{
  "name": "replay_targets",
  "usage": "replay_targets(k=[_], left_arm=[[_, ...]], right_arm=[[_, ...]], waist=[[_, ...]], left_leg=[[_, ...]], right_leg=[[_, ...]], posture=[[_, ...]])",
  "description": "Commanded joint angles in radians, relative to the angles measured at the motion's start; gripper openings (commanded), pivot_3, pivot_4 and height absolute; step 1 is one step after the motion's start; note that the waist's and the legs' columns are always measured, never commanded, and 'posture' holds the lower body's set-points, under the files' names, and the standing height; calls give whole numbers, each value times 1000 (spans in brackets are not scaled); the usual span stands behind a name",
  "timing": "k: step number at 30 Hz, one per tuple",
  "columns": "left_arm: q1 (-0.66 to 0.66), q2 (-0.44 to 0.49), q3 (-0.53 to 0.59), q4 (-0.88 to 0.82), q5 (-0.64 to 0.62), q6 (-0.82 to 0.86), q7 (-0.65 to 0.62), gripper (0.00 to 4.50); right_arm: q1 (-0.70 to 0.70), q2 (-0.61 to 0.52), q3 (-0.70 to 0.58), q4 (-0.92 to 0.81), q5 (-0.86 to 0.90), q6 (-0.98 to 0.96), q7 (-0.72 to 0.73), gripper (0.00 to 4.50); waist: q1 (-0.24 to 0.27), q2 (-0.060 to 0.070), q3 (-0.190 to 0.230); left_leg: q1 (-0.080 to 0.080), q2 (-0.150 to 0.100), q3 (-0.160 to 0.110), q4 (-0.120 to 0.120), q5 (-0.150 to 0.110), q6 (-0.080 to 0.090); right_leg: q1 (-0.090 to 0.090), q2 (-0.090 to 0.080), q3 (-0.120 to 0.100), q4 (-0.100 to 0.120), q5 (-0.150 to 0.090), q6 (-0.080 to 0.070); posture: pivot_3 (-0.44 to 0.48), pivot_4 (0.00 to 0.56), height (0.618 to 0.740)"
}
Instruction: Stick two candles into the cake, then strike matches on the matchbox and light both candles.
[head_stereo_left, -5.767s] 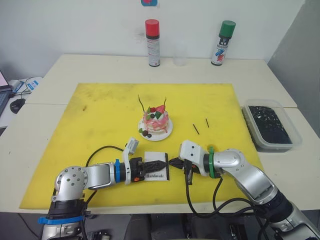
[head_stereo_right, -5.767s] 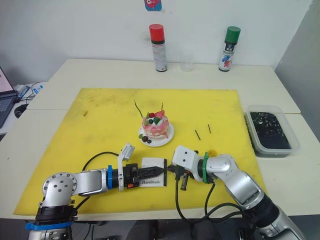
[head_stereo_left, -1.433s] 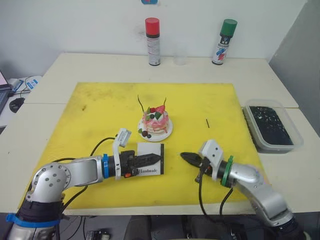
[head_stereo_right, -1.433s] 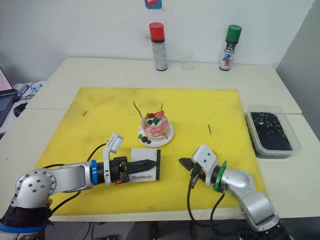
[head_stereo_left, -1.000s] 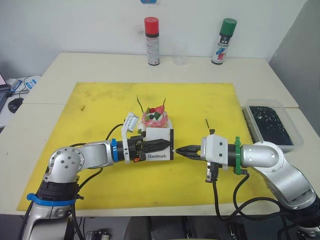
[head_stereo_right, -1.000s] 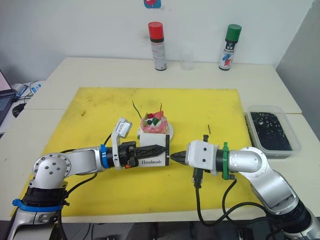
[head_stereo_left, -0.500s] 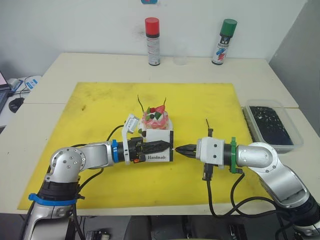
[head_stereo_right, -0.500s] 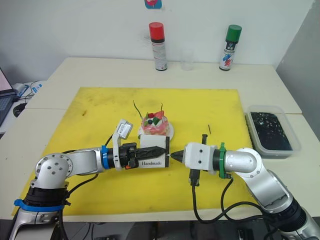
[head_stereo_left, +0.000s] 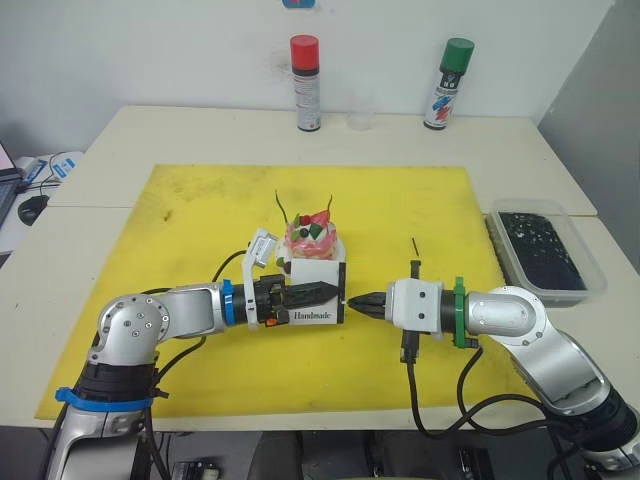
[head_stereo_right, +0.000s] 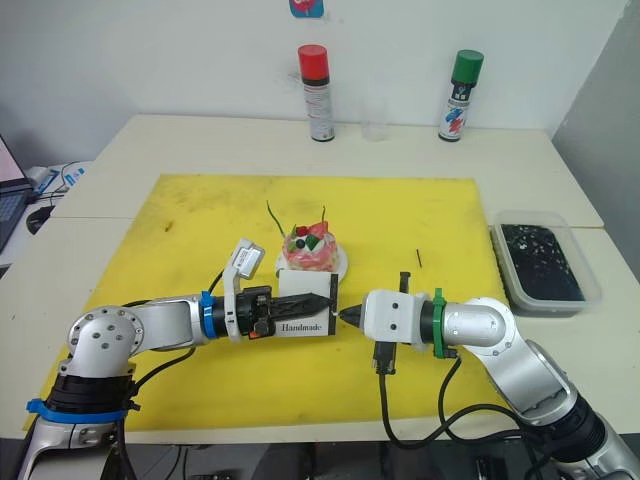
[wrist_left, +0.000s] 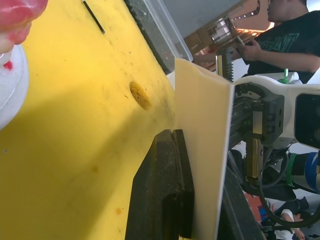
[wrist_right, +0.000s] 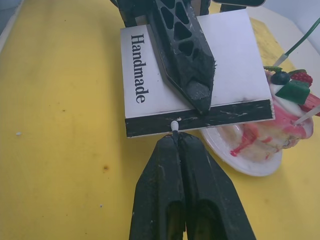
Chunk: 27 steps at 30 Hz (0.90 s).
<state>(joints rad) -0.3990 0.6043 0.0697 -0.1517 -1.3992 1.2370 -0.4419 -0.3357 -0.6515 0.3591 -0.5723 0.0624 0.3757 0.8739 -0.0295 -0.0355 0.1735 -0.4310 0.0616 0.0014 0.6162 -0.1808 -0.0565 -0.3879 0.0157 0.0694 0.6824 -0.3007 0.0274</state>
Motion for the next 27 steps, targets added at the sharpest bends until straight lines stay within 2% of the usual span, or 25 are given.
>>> replay_targets(k=[1, 8, 10, 12, 15, 17, 19, 23, 27], left_arm=[[-5, -15, 23, -37, -25, 5, -2, 0], [2, -55, 35, -47, -77, 13, 47, 0], [-4, -69, 42, -66, -115, 10, 78, 0], [-93, -71, 77, -77, -226, -29, 145, 0], [-283, -10, 150, -43, -294, -82, 199, 0], [-413, 86, 199, 8, -276, -89, 177, 0], [-479, 173, 229, 42, -237, -86, 145, 0], [-444, 214, 233, 20, -230, -78, 127, 0], [-219, 286, 302, -19, -183, -56, 98, 0]], right_arm=[[-17, 8, 5, 0, -14, -18, 0, 28], [-30, 33, 37, 33, -47, -24, -5, 28], [-18, 31, 52, 58, -68, -41, 1, 28], [-5, 13, 78, 96, -87, -98, 32, 28], [-3, 7, 83, 102, -68, -121, 74, 28], [-23, 12, 73, 87, -45, -113, 94, 28], [-52, 28, 45, 74, -22, -85, 93, 28], [-87, 44, 12, 59, 7, -41, 85, 28], [-211, 104, -26, 80, 20, 17, 41, 28]], waist=[[0, 0, 0], [0, 0, 0], [0, 0, 0], [0, 0, 0], [12, -8, 5], [6, -7, 5], [-8, -5, 5], [-6, -3, 5], [-8, -2, 5]], left_leg=[[0, 0, 0, 0, 0, 0], [0, 0, 0, 1, 0, 0], [0, 0, 0, 2, 0, 0], [0, 0, 0, 2, 0, 0], [-3, 1, -5, 9, 0, 0], [-3, 1, -4, 11, 0, 0], [0, 0, 0, 11, 0, 0], [2, 0, 0, 11, 0, 0], [2, 1, 0, 11, 0, 0]], right_leg=[[0, 0, 0, 0, 0, 0], [0, 0, 0, 1, 0, 0], [0, 0, 0, 1, 0, 0], [1, 0, 0, 1, 0, 0], [0, 1, -3, 5, 0, 1], [0, 1, -3, 7, 0, 1], [1, 1, 1, 8, -1, 6], [1, 0, 1, 10, -2, 7], [0, 1, 1, 14, -2, 6]], posture=[[0, 150, 740], [0, 150, 740], [0, 150, 740], [0, 150, 740], [0, 150, 740], [0, 150, 740], [0, 150, 740], [0, 150, 740], [0, 150, 740]])
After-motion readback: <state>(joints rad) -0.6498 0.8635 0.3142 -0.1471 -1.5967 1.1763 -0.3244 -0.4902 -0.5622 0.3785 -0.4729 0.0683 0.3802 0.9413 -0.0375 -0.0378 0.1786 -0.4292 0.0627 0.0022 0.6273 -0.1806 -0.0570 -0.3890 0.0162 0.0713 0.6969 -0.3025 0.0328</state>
